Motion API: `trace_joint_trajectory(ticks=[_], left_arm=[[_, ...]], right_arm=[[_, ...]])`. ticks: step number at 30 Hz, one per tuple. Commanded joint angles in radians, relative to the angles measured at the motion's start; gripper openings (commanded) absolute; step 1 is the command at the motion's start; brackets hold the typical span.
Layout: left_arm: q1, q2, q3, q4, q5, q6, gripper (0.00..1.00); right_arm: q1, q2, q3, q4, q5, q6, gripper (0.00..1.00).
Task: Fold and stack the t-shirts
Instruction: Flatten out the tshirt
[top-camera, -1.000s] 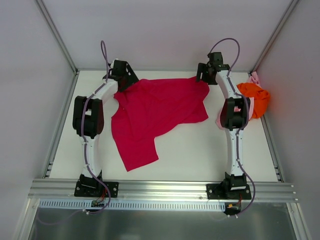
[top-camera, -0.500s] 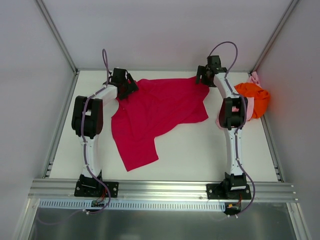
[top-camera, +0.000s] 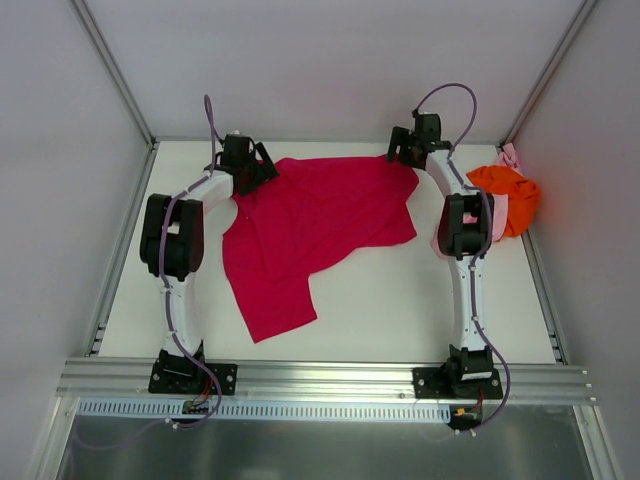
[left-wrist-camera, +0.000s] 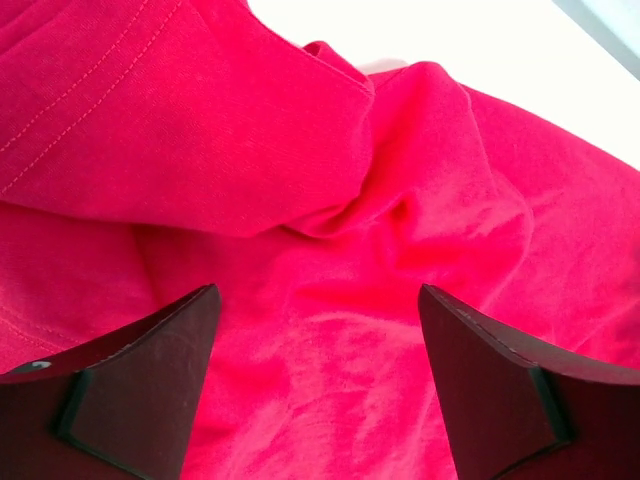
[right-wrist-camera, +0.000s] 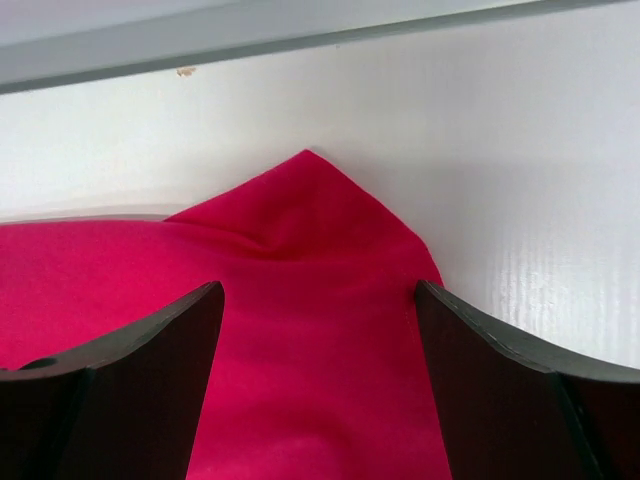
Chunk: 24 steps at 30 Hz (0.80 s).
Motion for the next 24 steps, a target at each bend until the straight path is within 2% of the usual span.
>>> trace_joint_trajectory(ticks=[1,3,7,10,15,19,24], left_arm=[[0.004,-0.07,-0.018,0.057,0.016,0.026,0.83],[0.005,-0.067,-0.003,0.032,-0.022,0.015,0.85],[0.004,-0.082,-0.02,0.049,-0.075,0.0,0.86],[0.004,-0.065,0.0,0.05,-0.076,0.004,0.87],[0.005,-0.034,0.026,0.046,-0.069,0.001,0.87],[0.005,-0.037,0.028,0.047,-0.072,0.006,0.87],[0.008,-0.066,0.017,0.055,-0.081,0.011,0.99]], right_arm=[[-0.003,-0.047,-0.025,0.132,-0.041,0.005,0.82],[-0.005,-0.018,0.044,0.097,-0.045,-0.015,0.82],[-0.008,-0.104,-0.164,0.315,-0.03,-0.002,0.82],[-0.011,-0.107,-0.18,0.36,-0.053,0.012,0.82],[-0.01,0.025,0.081,0.178,-0.053,0.008,0.82],[-0.014,0.022,0.078,0.165,-0.079,0.003,0.81],[-0.014,0.016,0.072,0.158,-0.096,-0.003,0.81]])
